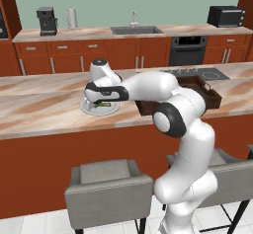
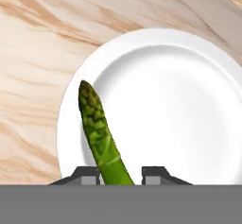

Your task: Create a steak meal by picking up the steak and asparagus from the tray and placing them on the plate. Leave the lime on the tray.

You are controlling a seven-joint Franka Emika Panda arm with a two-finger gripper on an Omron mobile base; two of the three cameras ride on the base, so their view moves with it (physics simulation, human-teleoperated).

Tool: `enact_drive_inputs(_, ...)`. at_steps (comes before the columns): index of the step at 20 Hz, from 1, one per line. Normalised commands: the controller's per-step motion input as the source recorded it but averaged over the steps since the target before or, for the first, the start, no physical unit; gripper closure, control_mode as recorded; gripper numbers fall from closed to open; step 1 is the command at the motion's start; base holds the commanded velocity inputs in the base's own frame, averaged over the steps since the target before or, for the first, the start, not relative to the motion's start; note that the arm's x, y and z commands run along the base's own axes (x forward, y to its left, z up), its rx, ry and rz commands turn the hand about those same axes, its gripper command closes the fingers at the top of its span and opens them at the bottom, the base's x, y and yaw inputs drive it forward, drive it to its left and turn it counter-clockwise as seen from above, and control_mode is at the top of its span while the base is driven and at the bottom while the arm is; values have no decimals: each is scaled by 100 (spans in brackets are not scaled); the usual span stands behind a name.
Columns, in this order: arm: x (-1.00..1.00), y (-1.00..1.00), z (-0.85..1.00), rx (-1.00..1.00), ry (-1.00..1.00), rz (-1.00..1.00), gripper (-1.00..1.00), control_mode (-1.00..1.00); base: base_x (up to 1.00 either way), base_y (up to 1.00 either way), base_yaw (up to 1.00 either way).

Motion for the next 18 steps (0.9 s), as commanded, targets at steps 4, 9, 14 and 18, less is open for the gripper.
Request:
enact_drive_inputs(4, 27, 0, -26, 0, 0, 0, 100, -100, 0, 0, 0)
enact_drive_inputs(9, 28, 0, -23, 0, 0, 0, 100, -100, 0, 0, 0)
enact_drive_inputs(14, 26, 0, -20, 0, 0, 0, 100, -100, 0, 0, 0)
enact_drive_inputs(18, 18, 0, -14, 0, -1, 0, -100, -100, 0, 0, 0)
